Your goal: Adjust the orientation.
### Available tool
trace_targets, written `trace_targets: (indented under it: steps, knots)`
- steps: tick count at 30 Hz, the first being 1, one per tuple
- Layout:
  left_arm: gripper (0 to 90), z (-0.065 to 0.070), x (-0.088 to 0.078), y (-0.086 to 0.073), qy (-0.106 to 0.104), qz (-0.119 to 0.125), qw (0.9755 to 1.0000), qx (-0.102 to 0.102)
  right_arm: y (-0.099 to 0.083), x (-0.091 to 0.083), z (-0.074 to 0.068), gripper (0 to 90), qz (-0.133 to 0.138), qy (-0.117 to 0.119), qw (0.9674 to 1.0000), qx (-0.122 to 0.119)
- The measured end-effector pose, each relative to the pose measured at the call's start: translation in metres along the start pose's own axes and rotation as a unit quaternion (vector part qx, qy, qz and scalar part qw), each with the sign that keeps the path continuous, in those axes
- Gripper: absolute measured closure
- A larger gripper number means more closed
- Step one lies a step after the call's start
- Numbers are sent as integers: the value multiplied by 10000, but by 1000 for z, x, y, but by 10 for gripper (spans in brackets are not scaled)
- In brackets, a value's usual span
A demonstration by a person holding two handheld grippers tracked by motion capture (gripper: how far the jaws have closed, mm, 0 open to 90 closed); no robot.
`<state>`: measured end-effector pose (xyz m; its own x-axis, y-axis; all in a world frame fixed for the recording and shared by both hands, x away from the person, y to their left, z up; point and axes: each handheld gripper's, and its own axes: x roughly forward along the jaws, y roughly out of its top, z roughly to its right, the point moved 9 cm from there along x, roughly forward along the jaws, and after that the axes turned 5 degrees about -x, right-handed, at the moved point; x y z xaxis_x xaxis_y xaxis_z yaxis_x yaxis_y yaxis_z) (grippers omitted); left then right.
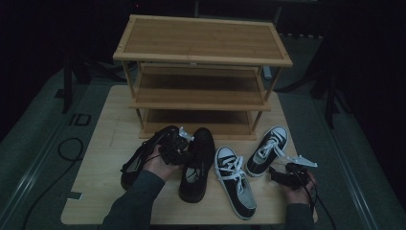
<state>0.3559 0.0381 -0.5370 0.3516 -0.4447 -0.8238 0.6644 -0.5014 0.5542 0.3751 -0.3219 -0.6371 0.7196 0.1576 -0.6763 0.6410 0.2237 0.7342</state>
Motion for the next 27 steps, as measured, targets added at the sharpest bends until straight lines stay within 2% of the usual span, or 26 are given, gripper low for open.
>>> trace_targets:
  steps: [3, 12, 18, 24, 27]
  knots:
    - [855, -2, -3, -3, 10, -38, 10000, -2, 0, 0, 0, 144, -1, 1, 10000, 0]
    - [856, -13, -19, -19, -64, 2, 9997, -227, 0, 0, 0, 144, -1, 0, 10000, 5]
    - [857, -19, -27, -29, -67, -81, 9998, -171, 0, 0, 0, 145, -2, 1, 10000, 0]
    - [859, -28, -39, -43, -110, -121, 9996, -231, 0, 0, 0, 144, -2, 1, 10000, -1]
    - [859, -33, -43, -47, -68, -114, 9996, -268, 0, 0, 0, 145, -3, 2, 10000, -1]
